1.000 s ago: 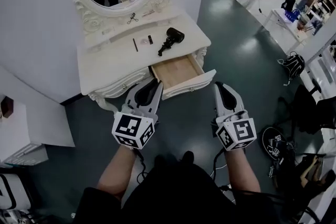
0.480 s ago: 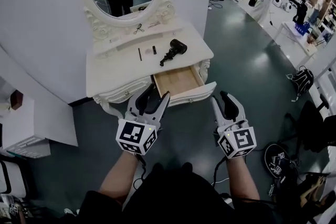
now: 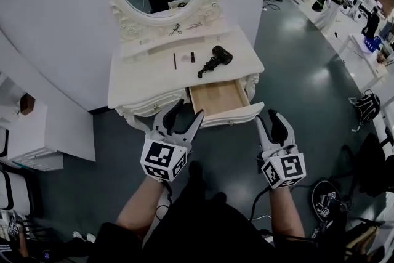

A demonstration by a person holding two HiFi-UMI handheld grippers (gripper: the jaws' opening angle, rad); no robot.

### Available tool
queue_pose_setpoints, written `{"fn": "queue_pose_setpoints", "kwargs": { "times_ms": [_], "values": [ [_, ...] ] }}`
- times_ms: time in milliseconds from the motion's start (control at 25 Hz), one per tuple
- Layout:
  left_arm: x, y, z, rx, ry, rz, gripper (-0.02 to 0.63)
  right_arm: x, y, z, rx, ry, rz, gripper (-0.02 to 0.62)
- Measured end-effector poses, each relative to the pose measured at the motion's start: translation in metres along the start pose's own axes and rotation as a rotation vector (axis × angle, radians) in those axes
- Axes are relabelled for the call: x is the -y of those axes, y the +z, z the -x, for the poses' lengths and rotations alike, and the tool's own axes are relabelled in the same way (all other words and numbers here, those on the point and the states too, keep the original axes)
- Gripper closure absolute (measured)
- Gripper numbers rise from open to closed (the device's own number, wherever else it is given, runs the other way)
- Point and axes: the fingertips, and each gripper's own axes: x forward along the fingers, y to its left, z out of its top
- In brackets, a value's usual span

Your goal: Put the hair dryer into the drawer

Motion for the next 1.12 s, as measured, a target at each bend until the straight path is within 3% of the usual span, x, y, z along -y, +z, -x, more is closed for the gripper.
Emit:
{"fn": "queue_pose_setpoints", "kwargs": {
  "times_ms": [720,1120],
  "values": [
    [-0.138,-0.038,-0.17,-0.056,-0.134,0.066,0.368,0.051,-0.015,-0.175,-0.06,-0.124,0.041,0.433],
    [-0.17,-0.097,-0.247,-0.171,-0.163,0.089,0.37,0.082,-0.042,-0.228,-0.124,-0.148,0.033,0.434]
  ]
}}
